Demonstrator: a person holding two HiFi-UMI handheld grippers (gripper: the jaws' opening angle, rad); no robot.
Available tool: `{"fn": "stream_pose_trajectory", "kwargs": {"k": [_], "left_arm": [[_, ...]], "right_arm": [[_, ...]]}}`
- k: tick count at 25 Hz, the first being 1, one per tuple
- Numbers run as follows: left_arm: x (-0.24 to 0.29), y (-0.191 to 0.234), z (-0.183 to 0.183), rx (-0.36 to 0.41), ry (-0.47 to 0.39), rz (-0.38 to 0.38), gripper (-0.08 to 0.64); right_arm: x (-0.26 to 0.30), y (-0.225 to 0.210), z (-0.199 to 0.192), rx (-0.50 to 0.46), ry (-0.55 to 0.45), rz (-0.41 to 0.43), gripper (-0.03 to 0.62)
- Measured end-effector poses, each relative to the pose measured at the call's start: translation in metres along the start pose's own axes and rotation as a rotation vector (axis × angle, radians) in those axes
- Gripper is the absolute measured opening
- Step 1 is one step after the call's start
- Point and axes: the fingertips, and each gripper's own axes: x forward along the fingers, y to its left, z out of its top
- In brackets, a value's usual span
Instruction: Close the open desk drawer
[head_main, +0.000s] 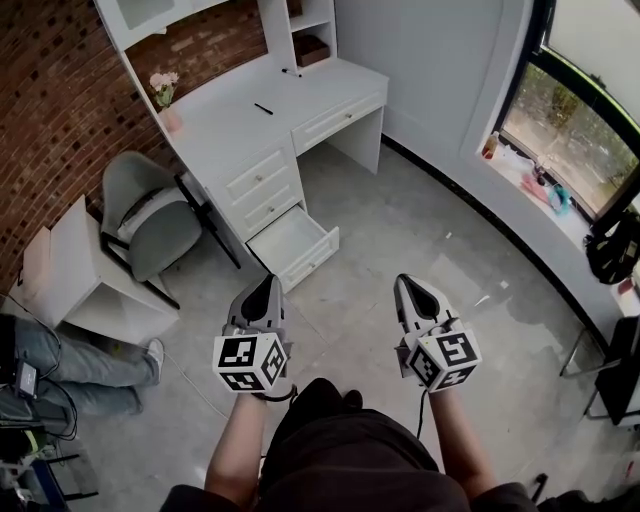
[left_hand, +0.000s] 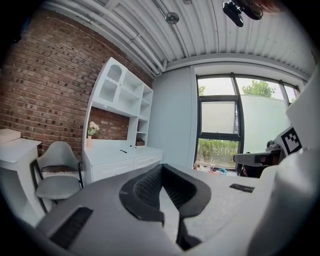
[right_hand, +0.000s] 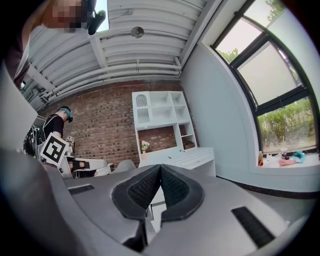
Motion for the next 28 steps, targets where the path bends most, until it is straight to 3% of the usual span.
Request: {"fn": "stream_pose_trajectory", "kwargs": {"k": [6, 12, 28], "left_arm": [[0.014, 0.011, 0.001, 0.010, 0.012, 0.043, 0.009], [0.059, 0.033, -0.002, 0.021, 0.033, 0.074, 0.009], [0.253, 0.138, 0.004, -0.062, 0.058, 0.143, 0.009]], "right_arm": [[0.016, -0.014, 0.001, -0.002, 0.005, 0.010, 0.005], [0.058, -0.044, 0.004, 0.014, 0.005, 0.005, 0.005], [0.284, -0.129, 0.018, -0.028, 0.104, 0.056, 0.005]]}}
